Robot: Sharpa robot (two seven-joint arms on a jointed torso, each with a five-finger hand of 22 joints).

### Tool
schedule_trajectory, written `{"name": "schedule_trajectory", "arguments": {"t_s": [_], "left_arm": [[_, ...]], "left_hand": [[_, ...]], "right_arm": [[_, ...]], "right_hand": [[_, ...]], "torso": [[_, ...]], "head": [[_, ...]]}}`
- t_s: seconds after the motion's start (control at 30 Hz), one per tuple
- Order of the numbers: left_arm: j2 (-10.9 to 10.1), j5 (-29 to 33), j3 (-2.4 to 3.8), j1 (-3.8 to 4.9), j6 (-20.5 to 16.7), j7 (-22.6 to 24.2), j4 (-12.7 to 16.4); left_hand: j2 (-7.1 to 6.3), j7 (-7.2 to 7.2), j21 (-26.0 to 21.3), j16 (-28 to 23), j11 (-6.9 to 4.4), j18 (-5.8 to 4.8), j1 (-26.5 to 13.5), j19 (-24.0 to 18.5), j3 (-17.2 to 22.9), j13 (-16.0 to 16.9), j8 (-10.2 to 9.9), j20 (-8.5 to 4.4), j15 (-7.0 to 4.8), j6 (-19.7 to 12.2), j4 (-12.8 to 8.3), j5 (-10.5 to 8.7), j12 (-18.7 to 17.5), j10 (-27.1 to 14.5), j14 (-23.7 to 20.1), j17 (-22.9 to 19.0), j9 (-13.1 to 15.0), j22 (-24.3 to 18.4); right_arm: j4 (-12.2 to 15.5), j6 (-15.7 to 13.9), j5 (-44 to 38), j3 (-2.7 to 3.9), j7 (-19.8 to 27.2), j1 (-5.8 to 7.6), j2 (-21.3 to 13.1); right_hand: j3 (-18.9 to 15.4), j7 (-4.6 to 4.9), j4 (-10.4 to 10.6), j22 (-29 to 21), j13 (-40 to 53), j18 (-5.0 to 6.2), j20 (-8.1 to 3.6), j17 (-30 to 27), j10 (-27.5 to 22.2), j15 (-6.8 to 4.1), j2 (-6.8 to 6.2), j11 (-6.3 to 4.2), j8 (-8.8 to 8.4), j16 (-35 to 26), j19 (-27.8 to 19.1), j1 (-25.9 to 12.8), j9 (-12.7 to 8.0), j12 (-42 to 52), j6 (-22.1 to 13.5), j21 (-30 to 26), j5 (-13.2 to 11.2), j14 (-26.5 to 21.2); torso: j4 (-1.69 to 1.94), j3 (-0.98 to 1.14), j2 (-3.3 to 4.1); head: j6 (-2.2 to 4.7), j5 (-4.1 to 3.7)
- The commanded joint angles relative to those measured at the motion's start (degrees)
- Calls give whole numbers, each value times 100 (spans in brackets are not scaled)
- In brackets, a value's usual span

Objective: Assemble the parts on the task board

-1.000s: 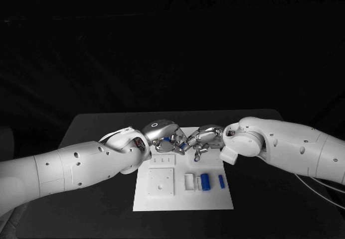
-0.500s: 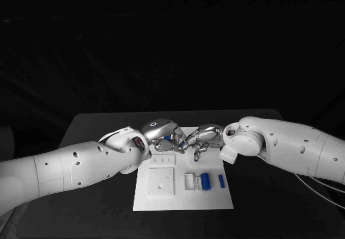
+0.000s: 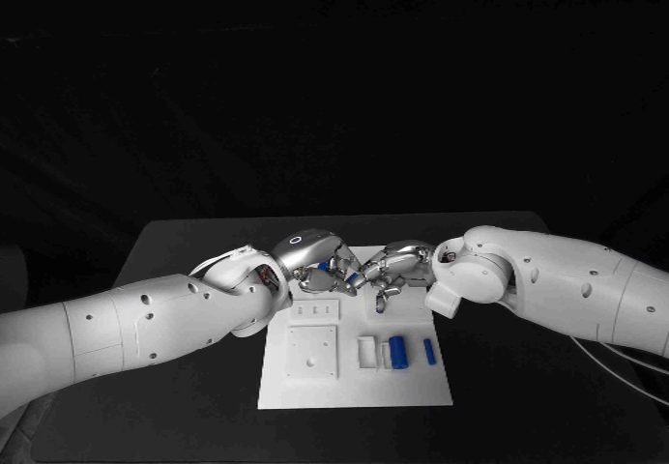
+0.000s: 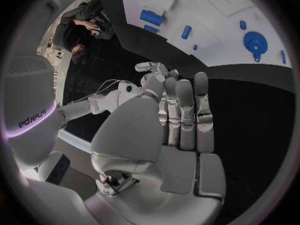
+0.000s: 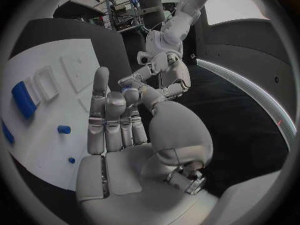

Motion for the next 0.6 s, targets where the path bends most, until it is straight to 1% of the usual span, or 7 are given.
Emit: {"name": "schedule_trajectory", "arguments": {"t_s": [0.03,0.27,0.43,0.6], "left_arm": [[-18,126,15,19,-228,-115,-36],[-18,173,15,19,-246,-89,-32],[-23,188,15,19,-233,-89,-39],[-22,194,15,19,-192,-93,-50]], "left_hand": [[57,42,-19,29,-13,-12,-4,30,26,-8,24,-4,-12,99,-4,24,28,48,36,-8,10,68],[60,37,-30,26,-15,-13,-7,40,28,-13,23,-6,-14,114,-2,25,25,56,43,-13,10,75],[60,37,-30,26,-15,-13,-7,40,28,-13,23,-6,-14,114,-2,25,25,56,43,-13,10,75],[61,38,-52,16,-15,-15,-9,51,32,-22,22,-7,-15,112,-4,26,15,60,49,-22,9,82]], "right_arm": [[5,86,-41,-10,-57,-19,-5],[-19,39,-46,-11,-68,-19,3],[-23,45,-55,-11,-62,-20,3],[-16,51,-41,-11,-12,-21,1]], "right_hand": [[-37,2,11,-11,-30,-26,49,-13,-50,15,-5,-5,-31,-26,4,-39,-1,-33,-52,-53,28,-55],[-71,34,39,-33,-134,-29,65,-69,-131,33,-31,17,-29,-83,0,-56,-5,-121,-179,-109,30,-102],[-77,35,48,-41,-166,-29,69,-97,-140,36,-29,18,-25,-101,8,-50,-1,-130,-178,-134,34,-113],[-85,25,53,-45,-186,-30,67,-104,-135,32,-27,12,-28,-91,23,-44,1,-119,-145,-154,34,-111]], "torso": [[0,-1,0],[4,1,1],[0,0,0],[0,3,0]], "head": [[-2,-4],[-2,-12],[-7,-9],[-7,-6]]}}
